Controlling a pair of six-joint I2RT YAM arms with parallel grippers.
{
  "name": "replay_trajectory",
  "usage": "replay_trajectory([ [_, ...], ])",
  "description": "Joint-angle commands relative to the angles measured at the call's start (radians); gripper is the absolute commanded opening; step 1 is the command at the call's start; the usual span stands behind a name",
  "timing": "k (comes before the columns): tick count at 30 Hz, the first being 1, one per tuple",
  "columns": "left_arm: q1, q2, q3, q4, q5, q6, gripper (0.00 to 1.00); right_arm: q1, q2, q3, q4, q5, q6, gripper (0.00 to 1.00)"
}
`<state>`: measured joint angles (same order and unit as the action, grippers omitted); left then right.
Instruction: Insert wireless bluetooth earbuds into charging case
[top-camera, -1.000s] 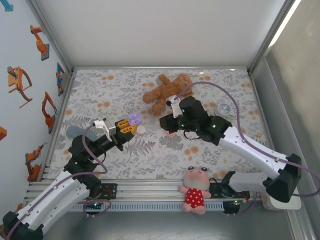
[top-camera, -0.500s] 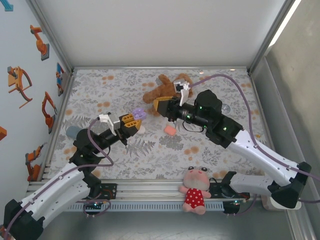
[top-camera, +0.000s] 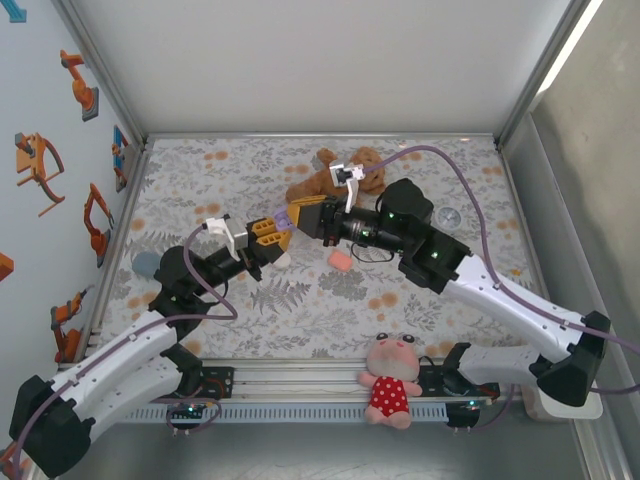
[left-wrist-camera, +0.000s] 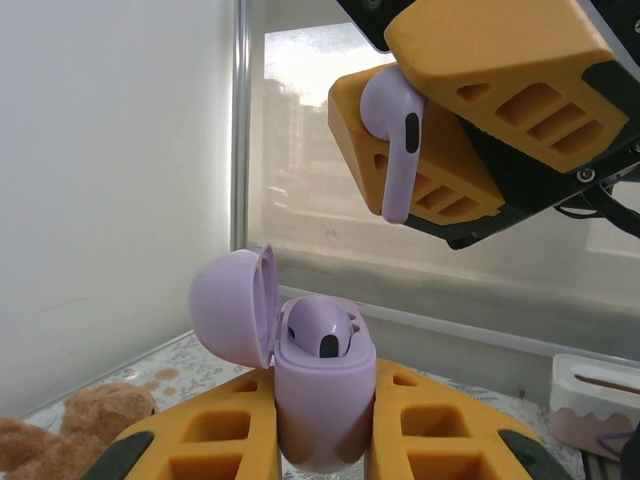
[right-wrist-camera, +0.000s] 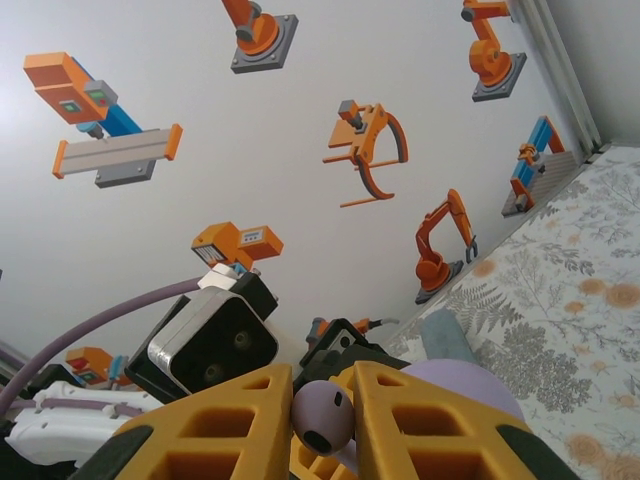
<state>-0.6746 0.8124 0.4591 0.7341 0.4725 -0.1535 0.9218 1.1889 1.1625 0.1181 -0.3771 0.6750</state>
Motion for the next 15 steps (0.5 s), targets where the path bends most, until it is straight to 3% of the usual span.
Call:
replay_trajectory([
  [1,-0.003,0.004,0.035,0.07,0.031,-0.008,0.02,0.007,0.0,-0.013,0.055,-0.006,0.026,0.21],
  [15,-0.003,-0.011,0.035,0.062,0.034,-0.006,0.02,0.006,0.024,-0.036,0.033,0.023,0.013,0.21],
])
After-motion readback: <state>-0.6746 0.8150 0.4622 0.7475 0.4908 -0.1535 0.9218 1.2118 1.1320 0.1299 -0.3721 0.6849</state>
